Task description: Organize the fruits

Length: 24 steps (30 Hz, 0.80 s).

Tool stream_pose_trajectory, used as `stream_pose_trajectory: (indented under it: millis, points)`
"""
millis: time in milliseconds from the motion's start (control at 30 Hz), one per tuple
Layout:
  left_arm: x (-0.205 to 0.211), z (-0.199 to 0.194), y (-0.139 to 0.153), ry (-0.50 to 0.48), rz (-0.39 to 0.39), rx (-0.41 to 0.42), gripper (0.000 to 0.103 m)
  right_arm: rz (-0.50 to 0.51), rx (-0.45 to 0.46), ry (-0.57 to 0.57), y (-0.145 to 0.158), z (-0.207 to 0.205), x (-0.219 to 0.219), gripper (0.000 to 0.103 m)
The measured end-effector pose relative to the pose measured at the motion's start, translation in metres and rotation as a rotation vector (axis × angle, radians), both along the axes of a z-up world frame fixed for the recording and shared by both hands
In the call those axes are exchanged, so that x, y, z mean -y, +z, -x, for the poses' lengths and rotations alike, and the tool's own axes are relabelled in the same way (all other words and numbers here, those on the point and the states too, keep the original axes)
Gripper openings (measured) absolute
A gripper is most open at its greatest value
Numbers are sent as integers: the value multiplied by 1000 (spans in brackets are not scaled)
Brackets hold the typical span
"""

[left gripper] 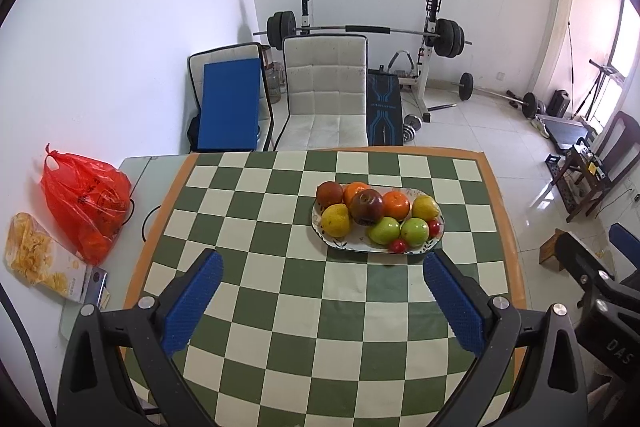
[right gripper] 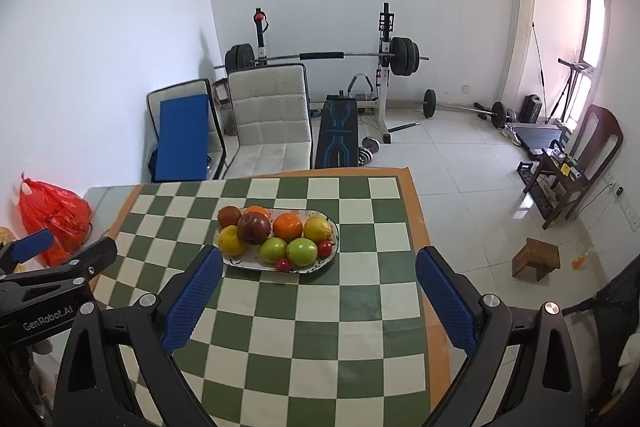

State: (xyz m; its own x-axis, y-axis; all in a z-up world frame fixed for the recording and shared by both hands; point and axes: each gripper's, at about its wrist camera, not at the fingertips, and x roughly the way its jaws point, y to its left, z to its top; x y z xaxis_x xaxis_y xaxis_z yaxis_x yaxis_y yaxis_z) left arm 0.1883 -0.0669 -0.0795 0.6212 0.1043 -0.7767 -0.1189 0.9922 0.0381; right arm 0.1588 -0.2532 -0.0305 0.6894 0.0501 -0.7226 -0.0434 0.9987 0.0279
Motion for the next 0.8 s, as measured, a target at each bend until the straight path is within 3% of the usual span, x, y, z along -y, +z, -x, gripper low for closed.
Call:
stream_pose_trajectory:
  millis: [400,800]
  points:
    - [-2,-33,-40,7,-29,-71,102,5,-83,13,-56,-48,-8,99]
    - [-5,-41,-46,4,-26,-66,102,-6,-118,6,-73,-58,-3,99]
